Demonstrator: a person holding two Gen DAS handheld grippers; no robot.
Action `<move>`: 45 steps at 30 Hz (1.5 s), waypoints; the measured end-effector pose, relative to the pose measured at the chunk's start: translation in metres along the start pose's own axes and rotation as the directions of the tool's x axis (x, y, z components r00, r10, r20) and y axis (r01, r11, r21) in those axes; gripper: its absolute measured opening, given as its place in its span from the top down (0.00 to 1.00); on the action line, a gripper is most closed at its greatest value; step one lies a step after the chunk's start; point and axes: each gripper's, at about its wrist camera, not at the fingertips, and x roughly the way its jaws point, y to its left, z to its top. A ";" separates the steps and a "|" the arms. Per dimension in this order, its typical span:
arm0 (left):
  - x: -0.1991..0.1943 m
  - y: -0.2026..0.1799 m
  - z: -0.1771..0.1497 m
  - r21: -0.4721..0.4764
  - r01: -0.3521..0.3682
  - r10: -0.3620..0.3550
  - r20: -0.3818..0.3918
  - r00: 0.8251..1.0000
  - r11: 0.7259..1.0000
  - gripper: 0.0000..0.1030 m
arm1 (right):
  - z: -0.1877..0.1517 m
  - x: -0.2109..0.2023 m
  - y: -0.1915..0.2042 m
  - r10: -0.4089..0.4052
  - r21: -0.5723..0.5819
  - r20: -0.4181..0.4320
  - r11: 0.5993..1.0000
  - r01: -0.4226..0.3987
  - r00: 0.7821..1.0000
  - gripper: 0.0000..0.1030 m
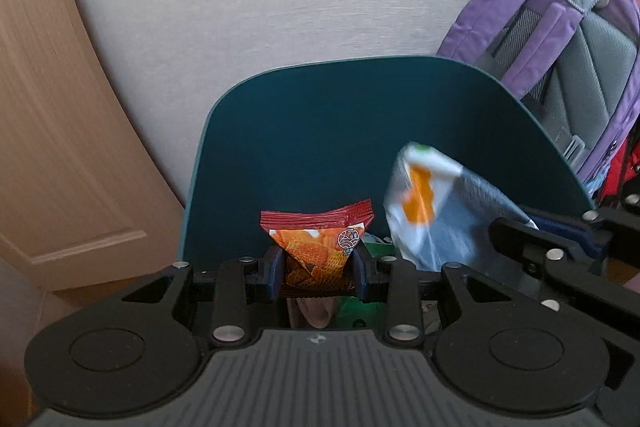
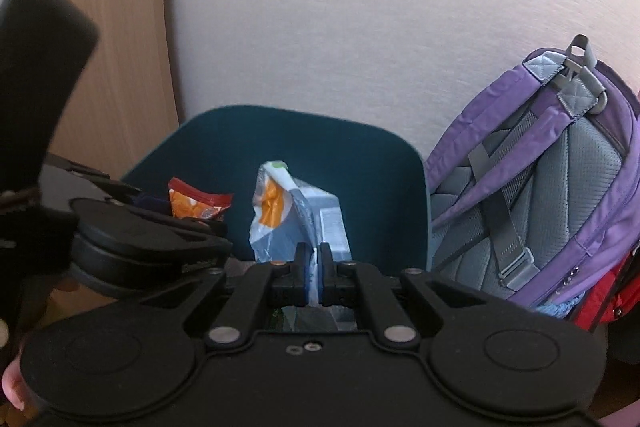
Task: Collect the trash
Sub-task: 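Open both grippers to drop the packet and wrapper into the wastebasket, then lower both open grippers toward the purple chip bags on the floor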
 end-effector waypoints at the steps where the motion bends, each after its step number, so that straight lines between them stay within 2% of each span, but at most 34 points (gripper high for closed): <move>1: 0.000 -0.001 -0.001 0.004 0.001 -0.001 0.005 1.000 1.000 0.67 | 0.000 0.001 0.001 -0.003 -0.002 -0.003 1.000 0.003 1.000 0.92; 3: -0.001 0.001 -0.003 -0.002 0.007 -0.007 0.004 1.000 1.000 0.67 | -0.001 0.001 0.002 -0.005 0.000 -0.014 1.000 0.005 1.000 0.92; 6: -0.006 0.000 -0.004 0.001 0.012 -0.012 0.014 1.000 1.000 0.67 | -0.002 0.001 0.001 -0.013 -0.003 -0.026 1.000 0.013 1.000 0.85; 9: -0.022 0.005 -0.010 -0.006 0.013 -0.013 0.029 0.999 1.000 0.58 | -0.003 -0.006 -0.001 -0.010 -0.001 -0.027 1.000 0.010 1.000 0.79; 11: -0.032 0.005 -0.010 -0.009 0.007 -0.007 0.047 0.999 1.000 0.47 | -0.004 -0.012 -0.003 -0.009 0.006 -0.019 1.000 0.009 1.000 0.75; 15: -0.060 0.008 -0.014 -0.021 0.022 -0.020 0.077 0.997 1.000 0.44 | -0.007 -0.035 -0.006 -0.003 0.010 -0.003 1.000 0.003 1.000 0.65; 17: -0.078 0.007 -0.017 -0.024 0.030 -0.028 0.093 0.995 0.999 0.38 | -0.009 -0.052 -0.007 0.001 0.002 0.011 1.000 -0.001 1.000 0.54; 23: -0.132 -0.012 -0.033 0.006 0.036 -0.037 0.147 0.988 0.999 0.34 | -0.021 -0.113 -0.008 -0.003 -0.016 0.052 1.000 0.004 0.999 0.47; 26: -0.161 -0.020 -0.050 0.023 0.035 -0.038 0.163 0.986 0.999 0.29 | -0.033 -0.145 -0.011 -0.005 -0.009 0.068 1.000 0.006 0.998 0.42; 33: -0.212 -0.047 -0.104 0.073 0.055 -0.065 0.154 0.986 0.996 0.29 | -0.075 -0.207 -0.014 -0.024 0.009 0.057 1.000 0.023 0.998 0.34; 38: -0.219 -0.068 -0.147 0.115 0.075 -0.090 0.134 0.987 0.991 0.23 | -0.114 -0.229 -0.022 -0.041 0.012 0.023 0.999 0.041 0.999 0.27; 45: -0.198 -0.099 -0.206 0.159 0.171 -0.180 0.047 0.983 0.972 0.20 | -0.181 -0.222 -0.038 -0.061 0.031 -0.082 0.997 0.064 0.995 0.16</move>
